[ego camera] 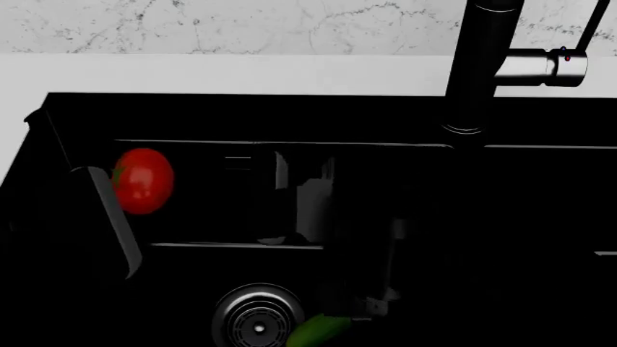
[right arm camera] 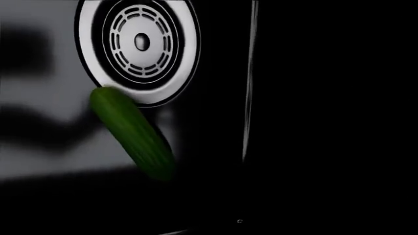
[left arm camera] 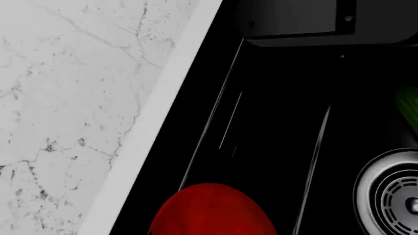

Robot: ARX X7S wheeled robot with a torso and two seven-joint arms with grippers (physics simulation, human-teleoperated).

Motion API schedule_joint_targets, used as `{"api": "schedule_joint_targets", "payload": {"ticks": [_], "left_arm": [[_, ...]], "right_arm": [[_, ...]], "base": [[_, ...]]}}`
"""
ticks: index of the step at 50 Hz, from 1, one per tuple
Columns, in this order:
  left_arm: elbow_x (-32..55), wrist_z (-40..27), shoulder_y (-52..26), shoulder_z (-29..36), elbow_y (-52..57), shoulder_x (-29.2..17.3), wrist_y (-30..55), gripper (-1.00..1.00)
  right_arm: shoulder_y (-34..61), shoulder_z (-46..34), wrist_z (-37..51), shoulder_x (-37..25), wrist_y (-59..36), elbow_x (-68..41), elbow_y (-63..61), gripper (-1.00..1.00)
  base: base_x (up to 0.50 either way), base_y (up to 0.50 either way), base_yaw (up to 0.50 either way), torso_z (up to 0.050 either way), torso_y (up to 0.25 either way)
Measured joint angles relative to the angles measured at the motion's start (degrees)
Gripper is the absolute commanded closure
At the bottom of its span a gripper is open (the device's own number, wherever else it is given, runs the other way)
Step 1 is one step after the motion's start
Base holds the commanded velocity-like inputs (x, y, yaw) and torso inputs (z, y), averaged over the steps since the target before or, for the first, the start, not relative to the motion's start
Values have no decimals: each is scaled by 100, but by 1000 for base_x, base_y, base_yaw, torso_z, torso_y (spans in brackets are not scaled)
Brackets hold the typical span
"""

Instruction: Pick the vegetables from the sink and place them on the cutting board.

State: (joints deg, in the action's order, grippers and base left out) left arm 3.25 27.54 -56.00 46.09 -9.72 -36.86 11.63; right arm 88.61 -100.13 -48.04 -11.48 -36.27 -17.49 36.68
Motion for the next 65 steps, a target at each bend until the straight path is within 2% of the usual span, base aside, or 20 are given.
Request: {"api": "schedule_joint_targets", "payload": {"ticks": [13, 21, 45, 65], "left_arm": [[38, -22, 13, -33, -84, 17, -78, 100], [69, -30, 43, -48, -101, 16, -118, 100], [129, -34, 88, -71, -357, 52, -270, 100], [137, -6, 45, -53, -749, 167, -437, 100]], "right_arm": [[-220, -118, -139, 534, 968, 219, 1304, -100], [-392, 100, -132, 809, 1453, 491, 1910, -100], [-934, 665, -1047, 1016, 1871, 1557, 2419, -100], [-1075, 876, -874, 1033, 2274, 1710, 2631, -100]], "base": [[38, 0, 2, 0, 0], [38, 0, 2, 0, 0], [39, 0, 5, 0, 0], [40, 0, 6, 0, 0]]}}
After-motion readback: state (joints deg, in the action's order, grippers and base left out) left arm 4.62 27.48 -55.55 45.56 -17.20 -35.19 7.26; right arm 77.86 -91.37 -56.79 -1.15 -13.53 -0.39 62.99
